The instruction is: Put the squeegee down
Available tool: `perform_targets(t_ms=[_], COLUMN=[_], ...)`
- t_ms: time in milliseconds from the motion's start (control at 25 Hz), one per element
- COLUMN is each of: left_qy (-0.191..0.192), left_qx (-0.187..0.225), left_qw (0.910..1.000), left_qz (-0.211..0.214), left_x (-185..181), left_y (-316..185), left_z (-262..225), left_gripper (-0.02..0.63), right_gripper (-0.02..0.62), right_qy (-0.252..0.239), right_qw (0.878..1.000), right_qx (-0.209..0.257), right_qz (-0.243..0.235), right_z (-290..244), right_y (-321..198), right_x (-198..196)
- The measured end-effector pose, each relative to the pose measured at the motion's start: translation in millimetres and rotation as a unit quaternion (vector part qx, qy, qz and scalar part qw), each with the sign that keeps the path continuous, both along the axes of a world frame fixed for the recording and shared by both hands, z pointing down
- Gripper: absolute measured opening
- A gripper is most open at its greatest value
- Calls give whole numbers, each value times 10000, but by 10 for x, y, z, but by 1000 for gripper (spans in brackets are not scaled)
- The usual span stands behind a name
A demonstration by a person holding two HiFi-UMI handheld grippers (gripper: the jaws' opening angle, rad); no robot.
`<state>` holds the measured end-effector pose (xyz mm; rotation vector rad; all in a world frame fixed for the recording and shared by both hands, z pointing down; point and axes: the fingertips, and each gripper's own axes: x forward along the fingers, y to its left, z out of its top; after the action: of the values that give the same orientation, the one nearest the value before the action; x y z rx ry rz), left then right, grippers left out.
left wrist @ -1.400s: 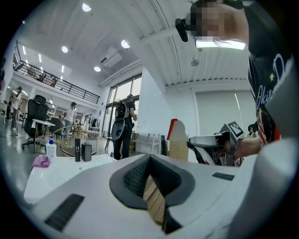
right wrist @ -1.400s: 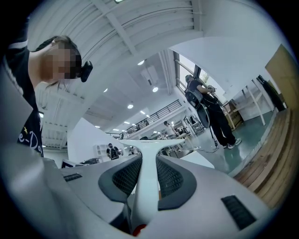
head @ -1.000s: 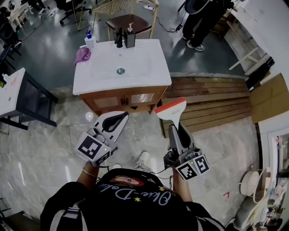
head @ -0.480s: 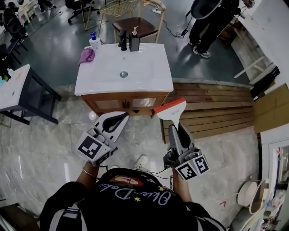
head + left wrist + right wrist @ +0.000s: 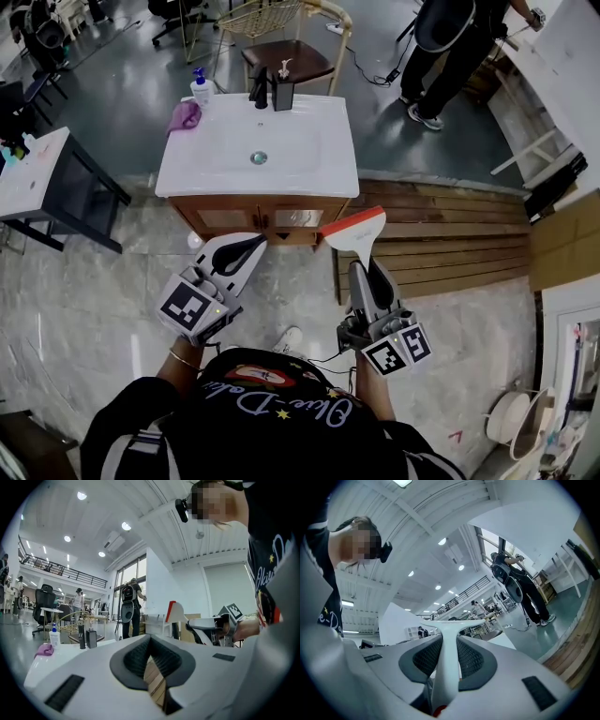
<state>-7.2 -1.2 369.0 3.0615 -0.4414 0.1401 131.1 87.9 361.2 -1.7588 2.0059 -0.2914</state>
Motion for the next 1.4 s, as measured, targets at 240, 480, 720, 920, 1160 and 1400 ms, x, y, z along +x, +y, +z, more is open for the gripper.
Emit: perform_targets(t_ms=[240,480,720,920,1160,1400], left_qy=[-5,-22,7,-12,-19,20], left_qx=[76,112,177,226,164,128], left_qw=[10000,9999,9998,9997,9996,9999], left_qz=[-65,-92,-103,-108,-210,-9], left_x=[77,159,258,287,258,412], left_y=[37,75,111,143,135,141], left_z=[-27,-36,-103,-96,-92,-40], left_gripper=[15,14,14,14,15,14], right_gripper=[100,100,100,100,100,100], right_qy=[-8,-21,-14,-32,-8,29], right_qw=[9999,9999,9997,9996,9996,9998], right_qx=[54,116,207,240,251,172], right_qz=[-88,-126,-116,-122,-158,5], right_z=[-9,-15,-63,-42,-69,-22], right_y=[17,46,84,116,119,155], right_x=[73,148,255,291,292,404])
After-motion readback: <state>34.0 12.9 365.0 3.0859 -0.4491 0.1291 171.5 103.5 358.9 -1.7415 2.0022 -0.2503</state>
